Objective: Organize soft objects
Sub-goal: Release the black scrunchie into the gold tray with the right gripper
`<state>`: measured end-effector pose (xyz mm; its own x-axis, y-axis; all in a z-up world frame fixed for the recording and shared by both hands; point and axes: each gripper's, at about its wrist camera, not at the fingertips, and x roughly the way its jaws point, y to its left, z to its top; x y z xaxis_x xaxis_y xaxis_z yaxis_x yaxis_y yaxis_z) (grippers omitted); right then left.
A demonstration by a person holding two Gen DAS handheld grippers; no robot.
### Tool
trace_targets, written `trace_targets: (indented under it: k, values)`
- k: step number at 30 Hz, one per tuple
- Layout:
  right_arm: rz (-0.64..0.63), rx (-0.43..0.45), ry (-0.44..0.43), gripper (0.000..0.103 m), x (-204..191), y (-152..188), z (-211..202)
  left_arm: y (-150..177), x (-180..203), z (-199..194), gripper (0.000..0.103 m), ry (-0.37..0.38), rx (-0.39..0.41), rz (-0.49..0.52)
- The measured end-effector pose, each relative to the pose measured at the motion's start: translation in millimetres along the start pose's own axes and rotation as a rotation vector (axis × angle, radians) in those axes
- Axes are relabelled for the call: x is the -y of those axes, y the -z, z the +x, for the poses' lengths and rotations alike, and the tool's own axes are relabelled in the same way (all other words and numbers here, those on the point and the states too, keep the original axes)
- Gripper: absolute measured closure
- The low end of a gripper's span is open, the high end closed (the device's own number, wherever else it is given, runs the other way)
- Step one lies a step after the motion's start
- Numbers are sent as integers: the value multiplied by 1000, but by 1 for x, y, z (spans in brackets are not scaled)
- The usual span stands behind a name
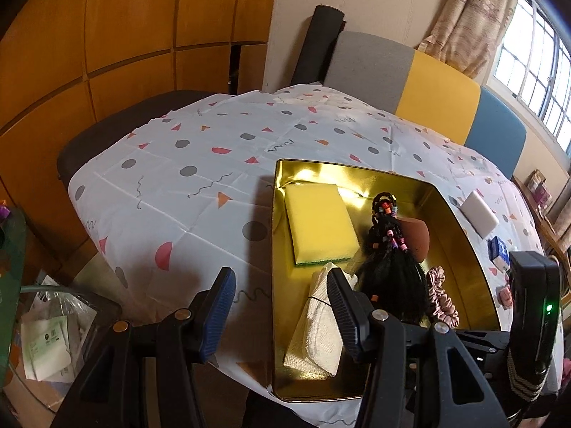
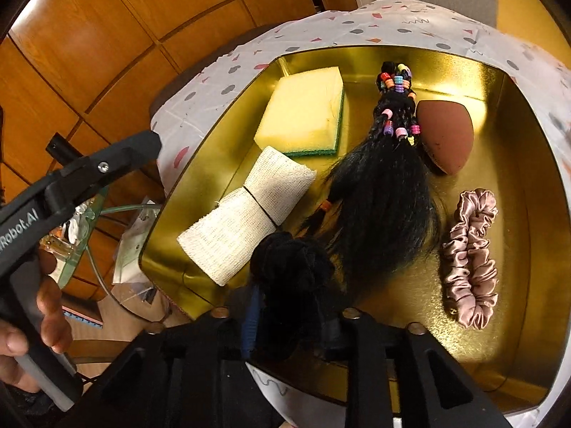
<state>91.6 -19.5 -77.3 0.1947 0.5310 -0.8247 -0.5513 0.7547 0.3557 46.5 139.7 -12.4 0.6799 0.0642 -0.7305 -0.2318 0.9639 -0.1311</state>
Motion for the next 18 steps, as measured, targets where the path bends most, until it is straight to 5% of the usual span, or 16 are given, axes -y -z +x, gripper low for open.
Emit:
trace_targets:
  k: [7, 18]
  values:
    - [22, 74, -28, 40, 4, 2, -28, 1, 9, -6, 49, 11, 9, 28]
    - [84, 203, 34, 38, 26, 6, -76, 2, 25, -16, 49, 21, 28, 79]
